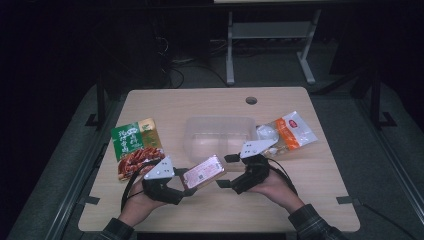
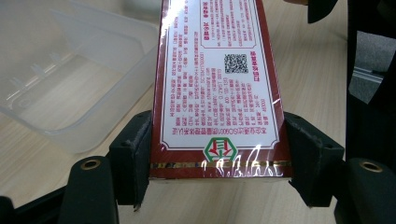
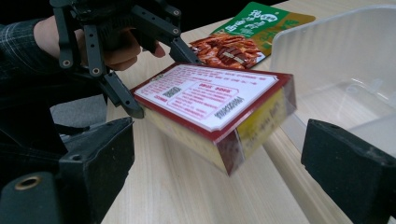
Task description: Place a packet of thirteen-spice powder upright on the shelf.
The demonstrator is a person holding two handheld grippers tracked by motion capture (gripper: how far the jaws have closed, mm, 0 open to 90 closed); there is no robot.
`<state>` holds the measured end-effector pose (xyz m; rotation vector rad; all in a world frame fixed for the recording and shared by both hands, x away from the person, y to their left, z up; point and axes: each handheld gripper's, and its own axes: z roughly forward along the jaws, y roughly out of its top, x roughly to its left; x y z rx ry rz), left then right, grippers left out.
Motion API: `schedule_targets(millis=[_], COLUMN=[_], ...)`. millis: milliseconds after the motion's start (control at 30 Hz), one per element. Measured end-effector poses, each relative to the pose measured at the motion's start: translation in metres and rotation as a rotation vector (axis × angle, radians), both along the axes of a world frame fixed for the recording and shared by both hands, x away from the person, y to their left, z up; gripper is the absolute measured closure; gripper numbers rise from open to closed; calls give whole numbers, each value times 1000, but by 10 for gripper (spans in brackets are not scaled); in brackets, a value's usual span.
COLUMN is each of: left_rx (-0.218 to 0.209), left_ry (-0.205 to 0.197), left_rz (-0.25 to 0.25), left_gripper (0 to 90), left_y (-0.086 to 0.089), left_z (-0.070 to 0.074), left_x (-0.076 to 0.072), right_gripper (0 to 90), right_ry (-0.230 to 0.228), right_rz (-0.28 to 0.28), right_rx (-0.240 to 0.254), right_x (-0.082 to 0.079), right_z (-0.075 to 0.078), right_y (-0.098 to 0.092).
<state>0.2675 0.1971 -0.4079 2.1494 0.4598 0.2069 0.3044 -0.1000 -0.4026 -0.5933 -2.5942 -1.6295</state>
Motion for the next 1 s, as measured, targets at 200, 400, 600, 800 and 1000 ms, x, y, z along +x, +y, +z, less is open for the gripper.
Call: schedule_targets(millis=[200,400,600,800,1000], left_rx=[-9,-16,-77,-91,-96], left_ry=[-12,-9,33,34,39], left_rz=[5,-3,-33,-81,-115], left_gripper=[321,321,321,321,321], left_y=[-1,1,5,8,4], left_z=[0,1,2,3,1], left_x=[-1,-1,0,0,-2], right_gripper=[93,94,92,93,128], right_ry=[22,15,-16,-55,-90], right_rz=[14,32,67,121,201], right_rx=[8,26,40,51,50], right_x=[4,9,13,14,13], right_z=[-2,-3,-4,-2,-2], right_y=[10,12,10,4,4])
